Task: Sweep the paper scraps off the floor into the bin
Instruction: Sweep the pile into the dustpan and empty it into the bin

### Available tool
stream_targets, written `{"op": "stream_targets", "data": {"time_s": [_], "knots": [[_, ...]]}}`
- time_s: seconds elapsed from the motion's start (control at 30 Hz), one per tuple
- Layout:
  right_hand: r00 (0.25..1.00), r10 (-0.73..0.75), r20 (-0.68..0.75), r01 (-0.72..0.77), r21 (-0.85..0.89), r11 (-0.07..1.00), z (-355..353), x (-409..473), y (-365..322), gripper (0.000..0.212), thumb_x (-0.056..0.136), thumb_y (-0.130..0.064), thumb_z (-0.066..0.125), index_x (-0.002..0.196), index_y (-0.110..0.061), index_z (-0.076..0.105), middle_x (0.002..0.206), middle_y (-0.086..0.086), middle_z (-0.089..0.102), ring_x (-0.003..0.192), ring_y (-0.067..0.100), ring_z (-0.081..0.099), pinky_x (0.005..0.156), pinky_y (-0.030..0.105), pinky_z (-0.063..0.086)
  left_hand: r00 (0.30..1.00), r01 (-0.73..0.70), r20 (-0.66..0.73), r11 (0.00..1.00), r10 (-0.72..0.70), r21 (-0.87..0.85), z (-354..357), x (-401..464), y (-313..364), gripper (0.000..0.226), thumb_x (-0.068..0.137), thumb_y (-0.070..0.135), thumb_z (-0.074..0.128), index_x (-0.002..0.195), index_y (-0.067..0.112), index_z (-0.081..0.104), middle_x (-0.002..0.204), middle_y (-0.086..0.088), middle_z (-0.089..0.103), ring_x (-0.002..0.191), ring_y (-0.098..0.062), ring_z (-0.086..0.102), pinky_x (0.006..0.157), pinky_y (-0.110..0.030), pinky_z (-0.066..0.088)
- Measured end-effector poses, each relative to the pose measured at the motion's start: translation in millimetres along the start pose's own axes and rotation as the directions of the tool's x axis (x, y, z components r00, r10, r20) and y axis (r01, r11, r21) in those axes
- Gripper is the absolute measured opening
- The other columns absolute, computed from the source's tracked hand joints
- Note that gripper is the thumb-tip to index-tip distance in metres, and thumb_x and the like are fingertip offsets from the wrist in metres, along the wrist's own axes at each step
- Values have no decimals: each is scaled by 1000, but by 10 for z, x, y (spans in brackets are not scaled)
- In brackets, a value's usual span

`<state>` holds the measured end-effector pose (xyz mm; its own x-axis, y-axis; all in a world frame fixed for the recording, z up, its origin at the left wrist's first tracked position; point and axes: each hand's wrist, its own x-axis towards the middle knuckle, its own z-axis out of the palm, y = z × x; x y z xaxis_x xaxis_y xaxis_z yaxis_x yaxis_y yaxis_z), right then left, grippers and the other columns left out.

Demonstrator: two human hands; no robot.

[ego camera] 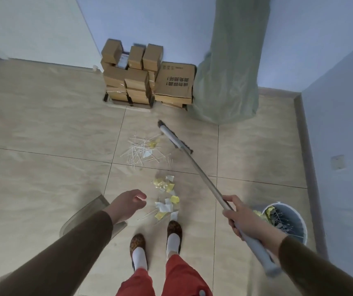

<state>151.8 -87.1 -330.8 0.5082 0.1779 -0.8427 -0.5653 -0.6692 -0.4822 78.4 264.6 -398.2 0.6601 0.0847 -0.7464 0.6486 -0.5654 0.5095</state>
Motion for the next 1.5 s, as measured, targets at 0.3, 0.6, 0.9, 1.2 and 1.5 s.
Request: {"op": "stream_targets", "data": {"time_s": [0.3, 0.6, 0.9, 1.2, 1.5], "knots": [[990, -129, 59, 141, -443, 885, 374, 2088, -1415, 54, 99, -16, 42, 150, -25, 29, 87, 13, 61, 61, 23, 58, 56, 37, 53, 994, 86, -67, 996, -86, 0, -86, -61, -670, 19, 94, 29, 62, 113, 31, 66, 112, 10, 68, 103, -4, 63, 79, -17, 46], [996, -18, 83, 74, -743, 666, 641, 1731, -563, 63, 95, -20, 30, 152, -44, 20, 101, 8, 61, 66, 20, 57, 50, 25, 44, 994, 99, -32, 995, -100, -22, 1, -118, -982, 13, 94, 36, 64, 106, 38, 61, 113, 10, 67, 104, -8, 64, 89, -29, 55], [996, -69, 50, 74, -908, 411, -648, 700, 14, 50, 102, -30, 39, 146, -54, 30, 103, -4, 71, 72, 10, 64, 68, 22, 55, 998, 65, -19, 998, -65, -10, -78, -237, -794, 22, 95, 25, 61, 116, 20, 65, 122, -4, 67, 108, -18, 64, 89, -29, 53], [992, -80, -94, 19, -525, 851, -339, 1003, -193, 41, 101, -22, 43, 139, -36, 37, 79, 9, 58, 52, 17, 50, 41, 25, 43, 998, 47, -38, 999, -46, 22, 9, -204, -572, 25, 95, 27, 63, 117, 18, 66, 120, -2, 68, 107, -19, 65, 99, -36, 50], [991, 131, -4, -130, -207, 970, 737, 894, 9, 31, 99, -10, 33, 128, -21, 35, 99, 14, 51, 62, 20, 50, 45, 26, 47, 999, 44, -20, 995, -43, 93, 190, -373, -584, 27, 95, 23, 62, 121, 15, 66, 121, -3, 67, 110, -19, 64, 98, -33, 48]]}}
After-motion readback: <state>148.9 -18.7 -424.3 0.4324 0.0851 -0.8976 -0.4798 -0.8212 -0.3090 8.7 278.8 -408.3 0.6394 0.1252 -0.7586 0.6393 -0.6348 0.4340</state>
